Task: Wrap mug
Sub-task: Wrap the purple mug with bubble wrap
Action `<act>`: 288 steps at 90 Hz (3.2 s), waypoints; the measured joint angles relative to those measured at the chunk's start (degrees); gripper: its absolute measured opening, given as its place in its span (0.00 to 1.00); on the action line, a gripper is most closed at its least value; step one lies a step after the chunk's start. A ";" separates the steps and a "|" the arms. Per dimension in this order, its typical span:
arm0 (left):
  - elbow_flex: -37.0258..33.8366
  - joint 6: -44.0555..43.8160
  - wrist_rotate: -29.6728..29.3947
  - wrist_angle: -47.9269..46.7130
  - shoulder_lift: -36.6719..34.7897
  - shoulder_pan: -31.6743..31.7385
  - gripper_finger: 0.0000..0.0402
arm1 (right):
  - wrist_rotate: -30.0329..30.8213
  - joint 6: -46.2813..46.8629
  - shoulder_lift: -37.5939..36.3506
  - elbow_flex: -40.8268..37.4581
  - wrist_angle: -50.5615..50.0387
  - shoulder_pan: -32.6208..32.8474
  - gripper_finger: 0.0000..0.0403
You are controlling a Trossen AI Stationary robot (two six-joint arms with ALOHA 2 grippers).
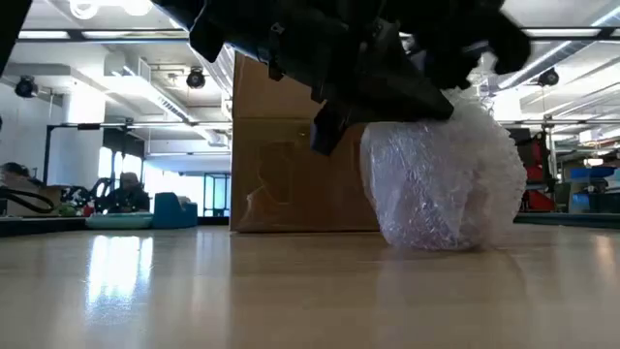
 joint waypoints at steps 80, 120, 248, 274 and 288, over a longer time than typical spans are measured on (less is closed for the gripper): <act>0.35 -1.05 -0.05 -0.23 -0.52 0.00 0.00 | 7.96 4.77 -4.92 0.23 -0.65 3.64 0.03; 0.33 -1.07 0.23 -0.31 -0.55 -0.02 0.01 | 7.31 7.46 1.89 0.02 1.26 3.60 0.03; 7.23 -0.14 -1.70 -8.85 -2.21 0.11 0.00 | 5.09 13.66 5.53 -4.06 2.79 10.91 0.03; 9.16 -2.58 -0.05 -17.10 -2.32 0.15 0.00 | 5.20 12.88 5.27 -4.01 3.29 10.81 0.03; 7.29 -2.67 0.00 -13.85 -1.64 1.49 0.00 | 5.37 12.84 5.19 -4.06 5.29 10.81 0.03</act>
